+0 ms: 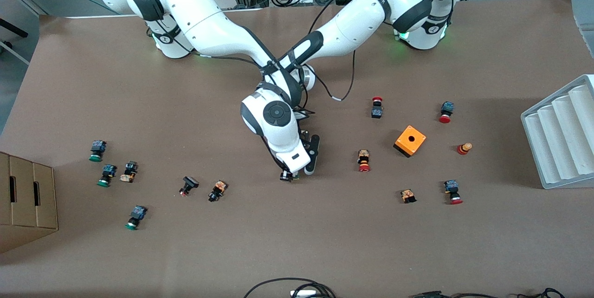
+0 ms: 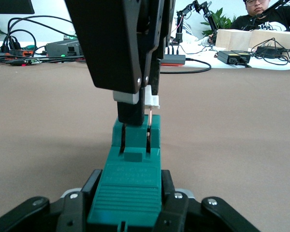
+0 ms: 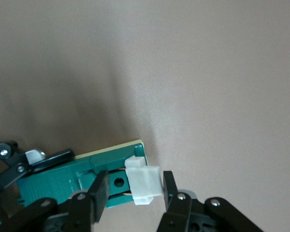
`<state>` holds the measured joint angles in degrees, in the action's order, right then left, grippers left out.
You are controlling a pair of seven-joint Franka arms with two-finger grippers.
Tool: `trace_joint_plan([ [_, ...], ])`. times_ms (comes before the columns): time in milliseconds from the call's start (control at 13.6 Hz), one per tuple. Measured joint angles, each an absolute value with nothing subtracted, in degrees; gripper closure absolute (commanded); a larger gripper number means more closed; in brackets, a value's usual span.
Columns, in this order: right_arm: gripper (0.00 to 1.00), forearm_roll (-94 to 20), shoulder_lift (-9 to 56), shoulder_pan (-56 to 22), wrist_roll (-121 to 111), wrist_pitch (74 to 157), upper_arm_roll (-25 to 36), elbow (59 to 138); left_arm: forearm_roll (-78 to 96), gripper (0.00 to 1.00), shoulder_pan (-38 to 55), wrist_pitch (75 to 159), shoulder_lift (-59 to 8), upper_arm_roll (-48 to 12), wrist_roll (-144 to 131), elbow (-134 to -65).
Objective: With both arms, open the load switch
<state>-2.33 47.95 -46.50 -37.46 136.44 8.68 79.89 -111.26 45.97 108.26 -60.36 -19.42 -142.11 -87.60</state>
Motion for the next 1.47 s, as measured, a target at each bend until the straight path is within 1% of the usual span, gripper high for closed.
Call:
trace_joint_plan([
  [663,0.49,-2.33,45.32,-47.29,-37.46,135.62,8.66,82.81,-111.26,0.46,45.98,108.25,-60.36,-19.42,-142.12,-87.6],
  [1474,0.5,-2.33,44.39,-47.89,-37.46,135.22,8.59,84.31,-111.26,0.46,45.99,108.24,-60.36,-19.41,-142.14,-87.6],
])
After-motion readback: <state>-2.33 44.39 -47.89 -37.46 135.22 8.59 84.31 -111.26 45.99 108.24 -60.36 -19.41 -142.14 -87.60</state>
